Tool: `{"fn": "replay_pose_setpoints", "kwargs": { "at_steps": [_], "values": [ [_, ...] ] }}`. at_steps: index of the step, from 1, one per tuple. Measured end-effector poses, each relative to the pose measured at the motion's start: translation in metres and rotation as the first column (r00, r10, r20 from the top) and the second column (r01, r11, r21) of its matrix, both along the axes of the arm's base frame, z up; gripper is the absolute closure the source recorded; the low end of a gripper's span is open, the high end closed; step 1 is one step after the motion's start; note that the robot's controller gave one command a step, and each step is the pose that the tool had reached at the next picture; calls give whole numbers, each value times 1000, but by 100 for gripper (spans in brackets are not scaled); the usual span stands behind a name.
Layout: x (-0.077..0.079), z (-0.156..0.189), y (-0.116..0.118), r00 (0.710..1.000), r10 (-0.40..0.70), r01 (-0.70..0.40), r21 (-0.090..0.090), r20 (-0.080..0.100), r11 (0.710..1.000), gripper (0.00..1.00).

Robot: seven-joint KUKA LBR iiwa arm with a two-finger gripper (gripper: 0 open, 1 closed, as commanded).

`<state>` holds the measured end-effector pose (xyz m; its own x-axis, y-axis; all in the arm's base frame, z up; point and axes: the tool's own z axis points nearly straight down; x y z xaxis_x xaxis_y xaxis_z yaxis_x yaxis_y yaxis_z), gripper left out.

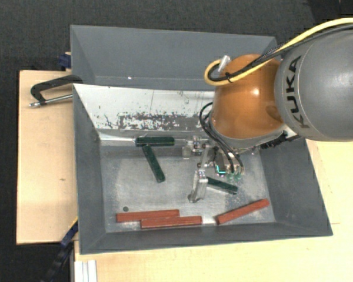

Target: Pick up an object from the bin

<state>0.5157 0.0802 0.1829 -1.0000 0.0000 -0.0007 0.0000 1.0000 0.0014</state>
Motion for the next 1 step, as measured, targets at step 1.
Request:
{"fn": "replay_pose_setpoints", "kwargs": {
  "at_steps": [1],
  "values": [
    [48, -35, 17, 997, 76, -76, 0, 11, 997, 0]
  ]
}}
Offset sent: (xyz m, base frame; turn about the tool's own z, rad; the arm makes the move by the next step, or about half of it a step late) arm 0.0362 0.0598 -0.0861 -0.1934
